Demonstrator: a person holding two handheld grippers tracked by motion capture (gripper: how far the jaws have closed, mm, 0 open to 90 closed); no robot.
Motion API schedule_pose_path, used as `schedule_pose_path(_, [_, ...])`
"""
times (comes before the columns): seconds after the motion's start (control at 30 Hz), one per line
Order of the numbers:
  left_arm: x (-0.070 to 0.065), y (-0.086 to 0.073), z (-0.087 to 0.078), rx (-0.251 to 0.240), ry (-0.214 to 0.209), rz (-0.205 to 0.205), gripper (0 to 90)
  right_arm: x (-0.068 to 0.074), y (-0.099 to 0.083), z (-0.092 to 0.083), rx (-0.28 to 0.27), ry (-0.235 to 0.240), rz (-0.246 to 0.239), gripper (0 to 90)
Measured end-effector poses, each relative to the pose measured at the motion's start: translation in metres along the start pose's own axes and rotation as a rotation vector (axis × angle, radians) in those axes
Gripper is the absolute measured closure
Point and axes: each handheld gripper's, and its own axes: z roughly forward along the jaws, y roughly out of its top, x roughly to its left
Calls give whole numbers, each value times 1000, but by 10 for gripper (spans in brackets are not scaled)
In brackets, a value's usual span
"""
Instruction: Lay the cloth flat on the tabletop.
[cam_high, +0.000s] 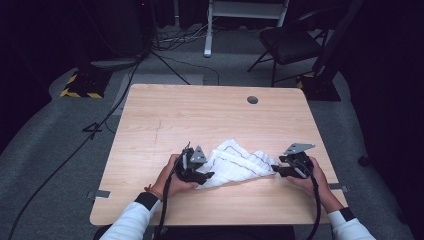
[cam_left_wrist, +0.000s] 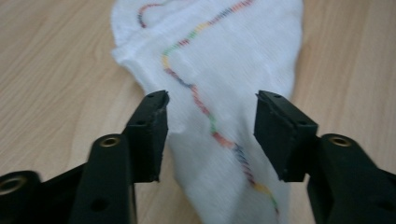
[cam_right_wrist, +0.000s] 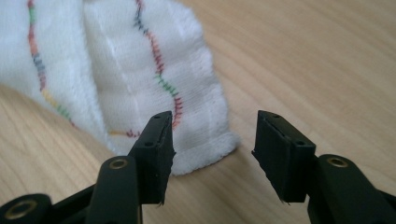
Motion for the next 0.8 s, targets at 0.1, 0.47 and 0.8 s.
schedule_pose_path(0.1, [8, 8, 3, -26, 23, -33, 301, -4, 3, -2, -31, -1, 9, 445])
schedule_pose_path(0.47, [29, 16, 43, 71, -33, -86, 458, -13, 4, 20, -6, 35, 29, 379])
schedule_pose_path(0.8, [15, 18, 36, 82, -51, 80, 801, -13, 3, 18, -8, 76, 16, 559])
